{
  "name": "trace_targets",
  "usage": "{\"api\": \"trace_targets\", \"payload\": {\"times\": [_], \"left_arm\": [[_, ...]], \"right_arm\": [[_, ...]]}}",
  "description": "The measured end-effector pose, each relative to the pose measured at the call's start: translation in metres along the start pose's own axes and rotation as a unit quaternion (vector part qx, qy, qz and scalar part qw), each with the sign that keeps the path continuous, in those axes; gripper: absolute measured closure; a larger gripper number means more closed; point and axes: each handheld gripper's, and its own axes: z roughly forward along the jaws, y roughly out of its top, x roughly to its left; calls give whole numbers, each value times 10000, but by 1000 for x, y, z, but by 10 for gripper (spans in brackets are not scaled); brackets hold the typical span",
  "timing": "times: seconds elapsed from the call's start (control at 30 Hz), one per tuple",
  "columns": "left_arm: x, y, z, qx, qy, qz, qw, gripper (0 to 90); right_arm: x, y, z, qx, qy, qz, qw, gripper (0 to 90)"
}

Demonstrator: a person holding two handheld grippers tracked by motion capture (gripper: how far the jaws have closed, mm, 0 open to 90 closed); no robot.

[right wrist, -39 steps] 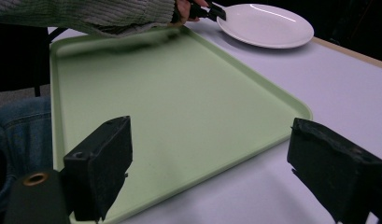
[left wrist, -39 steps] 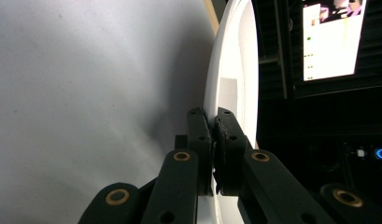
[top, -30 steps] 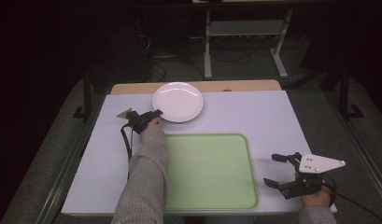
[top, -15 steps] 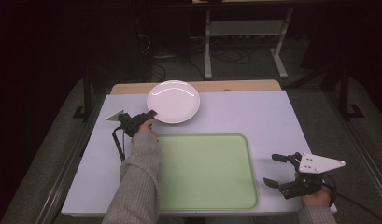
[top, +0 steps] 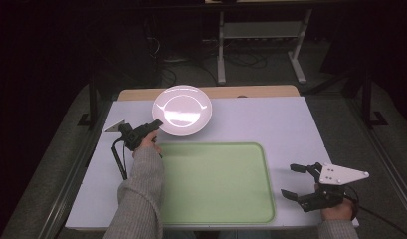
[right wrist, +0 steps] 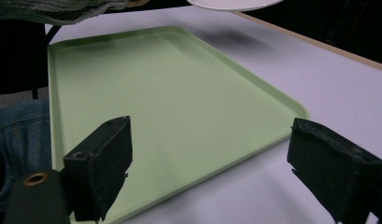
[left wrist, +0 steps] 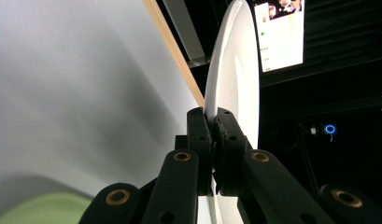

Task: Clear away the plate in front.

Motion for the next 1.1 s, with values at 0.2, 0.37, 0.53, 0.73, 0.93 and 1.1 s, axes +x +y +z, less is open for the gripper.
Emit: {"api": "trace_targets", "payload": {"times": [0.2, 0.37, 0.53, 0.73, 0.93, 1.1], "left_arm": [[3, -3, -17, -33, -101, -46, 9999, 869], [5, -6, -33, 16, -29, 63, 10000, 868], [10, -11, -45, 44, 26, 107, 9999, 868], [13, -17, -51, 173, 40, 190, 9997, 869], [18, -23, -56, 339, 63, 341, 9988, 869], [18, -32, -58, 541, -110, 447, 9975, 867]], "right_arm": [[0, 0, 1, 9, -11, 19, 10000, 132], [1, 1, 0, -18, -18, 20, 10000, 132], [1, 1, 1, 32, -24, 15, 10000, 132], [2, 2, 2, 48, -45, 14, 10000, 132], [2, 2, 2, 64, -63, 25, 10000, 132], [2, 2, 3, 52, -62, -2, 10000, 132]]}}
